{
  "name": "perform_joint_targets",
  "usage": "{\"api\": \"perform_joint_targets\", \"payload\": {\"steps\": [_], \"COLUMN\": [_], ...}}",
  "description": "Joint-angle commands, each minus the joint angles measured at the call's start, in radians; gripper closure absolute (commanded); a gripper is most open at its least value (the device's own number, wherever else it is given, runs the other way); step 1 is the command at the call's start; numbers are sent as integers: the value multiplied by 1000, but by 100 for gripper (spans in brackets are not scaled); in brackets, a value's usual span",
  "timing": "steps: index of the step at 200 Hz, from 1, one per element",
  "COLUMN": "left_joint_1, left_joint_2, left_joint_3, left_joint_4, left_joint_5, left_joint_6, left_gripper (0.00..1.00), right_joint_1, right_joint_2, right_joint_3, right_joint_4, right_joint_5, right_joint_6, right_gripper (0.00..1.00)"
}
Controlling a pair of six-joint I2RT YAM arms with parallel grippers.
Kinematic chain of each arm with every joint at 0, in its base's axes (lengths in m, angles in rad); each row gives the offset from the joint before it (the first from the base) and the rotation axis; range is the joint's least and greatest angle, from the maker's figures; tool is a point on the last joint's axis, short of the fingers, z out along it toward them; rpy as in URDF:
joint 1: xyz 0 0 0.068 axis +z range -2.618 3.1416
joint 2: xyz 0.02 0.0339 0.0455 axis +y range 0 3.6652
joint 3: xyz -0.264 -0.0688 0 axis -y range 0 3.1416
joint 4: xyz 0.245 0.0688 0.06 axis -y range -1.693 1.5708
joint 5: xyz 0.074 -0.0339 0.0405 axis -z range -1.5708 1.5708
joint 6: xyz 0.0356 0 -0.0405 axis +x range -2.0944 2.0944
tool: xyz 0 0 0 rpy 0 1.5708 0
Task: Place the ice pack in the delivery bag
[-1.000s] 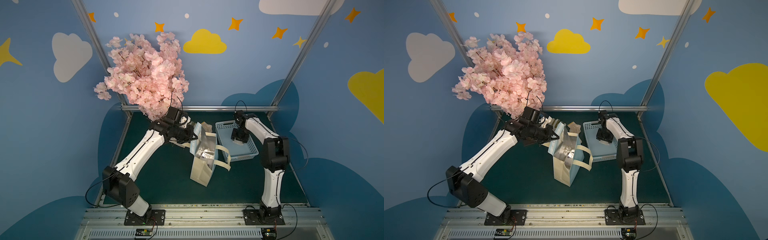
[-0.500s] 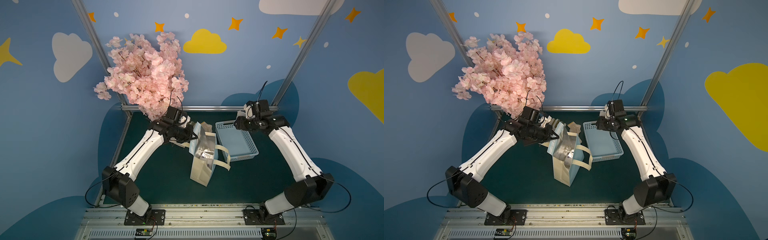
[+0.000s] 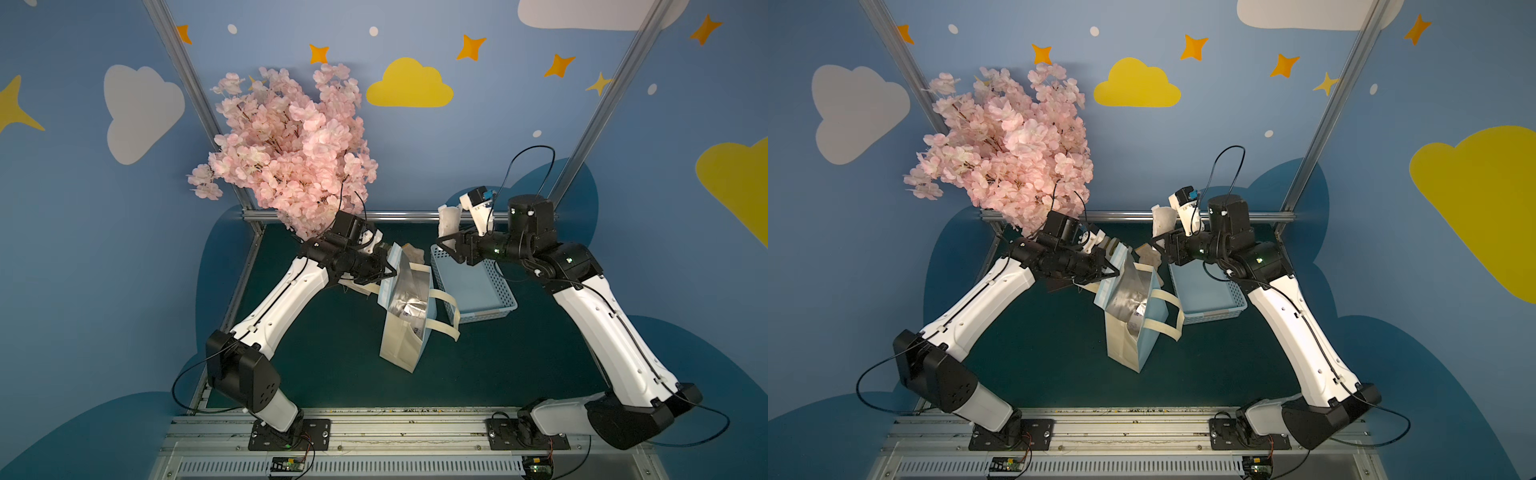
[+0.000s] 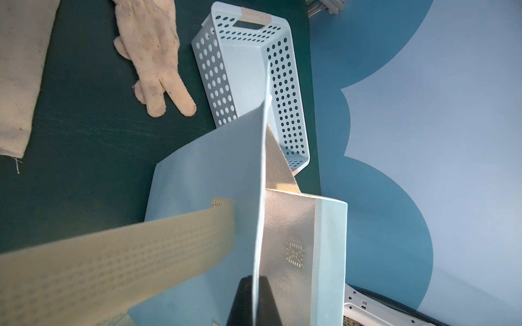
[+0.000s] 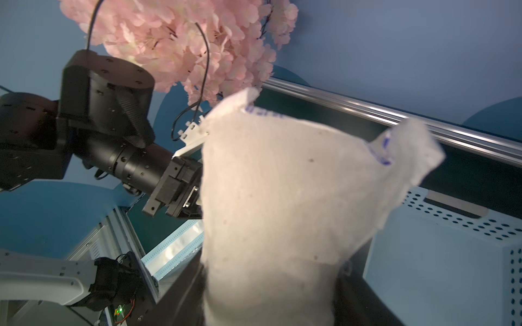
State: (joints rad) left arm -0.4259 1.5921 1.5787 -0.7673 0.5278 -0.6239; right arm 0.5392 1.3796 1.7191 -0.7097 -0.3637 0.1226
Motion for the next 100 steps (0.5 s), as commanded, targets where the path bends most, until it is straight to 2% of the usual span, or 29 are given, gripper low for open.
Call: {"api": "perform_joint_targets", "payload": {"steps": [1,65,100], "left_joint_1": [7,8,7], "left_joint_2": [29,47,45], "left_joint_3": [34,58,60], "left_joint_4": [8,-1,-5], "left_joint_5": [10,3,-5], "left_joint_6": [27,29,30], "left_gripper": [97,97,97], "right_joint_1": [45,155,188], "right_joint_2": [14,86,144], "right_joint_3": [27,12,-15], "right_joint_4": [49,0,-35], "right_joint_5": [-76,-72,-61], "right_joint_6": [-48,-123,-171], "right_gripper": [95,95,90]}}
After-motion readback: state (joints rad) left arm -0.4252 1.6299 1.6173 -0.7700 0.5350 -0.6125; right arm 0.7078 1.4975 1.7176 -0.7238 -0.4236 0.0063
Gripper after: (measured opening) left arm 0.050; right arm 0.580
